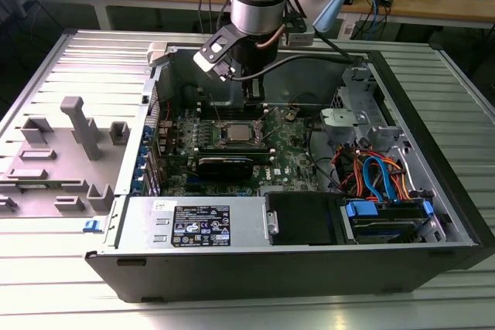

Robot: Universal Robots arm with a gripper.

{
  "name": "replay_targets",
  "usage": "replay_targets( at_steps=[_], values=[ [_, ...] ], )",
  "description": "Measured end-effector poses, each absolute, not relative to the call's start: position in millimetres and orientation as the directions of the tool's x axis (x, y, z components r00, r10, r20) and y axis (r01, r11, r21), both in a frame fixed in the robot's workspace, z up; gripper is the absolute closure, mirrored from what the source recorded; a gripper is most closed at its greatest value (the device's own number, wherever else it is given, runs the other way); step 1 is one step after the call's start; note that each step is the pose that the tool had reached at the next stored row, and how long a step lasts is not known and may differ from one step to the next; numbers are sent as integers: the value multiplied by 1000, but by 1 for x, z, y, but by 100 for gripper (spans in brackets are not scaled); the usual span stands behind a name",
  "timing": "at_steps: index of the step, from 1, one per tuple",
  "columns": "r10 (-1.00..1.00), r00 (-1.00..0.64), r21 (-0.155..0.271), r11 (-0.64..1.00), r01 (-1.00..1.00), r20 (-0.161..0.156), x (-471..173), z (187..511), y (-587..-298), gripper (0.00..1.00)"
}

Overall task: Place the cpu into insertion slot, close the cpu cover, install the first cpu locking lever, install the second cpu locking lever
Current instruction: 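Close the cpu cover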

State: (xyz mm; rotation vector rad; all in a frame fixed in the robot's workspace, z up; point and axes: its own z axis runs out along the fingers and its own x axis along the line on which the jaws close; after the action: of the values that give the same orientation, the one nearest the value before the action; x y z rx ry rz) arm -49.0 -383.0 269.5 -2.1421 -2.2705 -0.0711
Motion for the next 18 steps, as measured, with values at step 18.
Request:
replay_targets(
  at_steps=[18],
  values=[
    [997,-59,19,58,998,45,-29,274,-383,89]
  ],
)
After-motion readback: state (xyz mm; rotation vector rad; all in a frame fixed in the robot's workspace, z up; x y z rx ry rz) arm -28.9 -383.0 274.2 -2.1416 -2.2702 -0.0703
